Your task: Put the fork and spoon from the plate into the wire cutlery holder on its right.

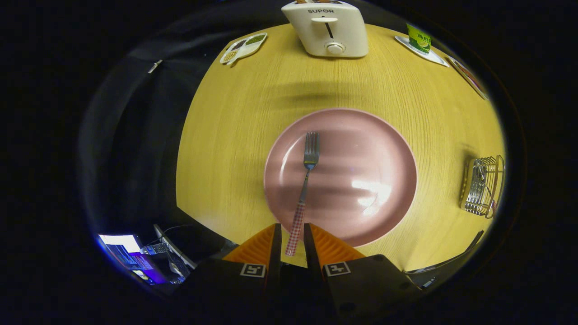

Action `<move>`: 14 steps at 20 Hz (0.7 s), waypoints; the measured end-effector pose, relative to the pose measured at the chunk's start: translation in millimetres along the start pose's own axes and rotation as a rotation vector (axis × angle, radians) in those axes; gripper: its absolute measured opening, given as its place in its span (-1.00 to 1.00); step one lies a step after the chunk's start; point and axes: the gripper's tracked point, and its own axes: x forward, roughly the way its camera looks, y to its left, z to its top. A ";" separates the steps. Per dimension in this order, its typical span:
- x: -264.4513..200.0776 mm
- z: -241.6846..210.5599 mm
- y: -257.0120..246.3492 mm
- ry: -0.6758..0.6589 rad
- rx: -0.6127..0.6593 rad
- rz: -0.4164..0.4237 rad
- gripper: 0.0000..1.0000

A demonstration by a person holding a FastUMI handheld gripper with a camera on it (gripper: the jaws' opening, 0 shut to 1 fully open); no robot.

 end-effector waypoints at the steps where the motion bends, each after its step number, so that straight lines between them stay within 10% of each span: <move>1: 5.9 -0.4 -1.1 0.005 -0.002 -0.012 -0.35; 11: 46.2 -3.8 -12.0 0.043 0.017 -0.093 -0.35; 14: 47.1 -4.2 -14.3 0.051 0.022 -0.106 -0.72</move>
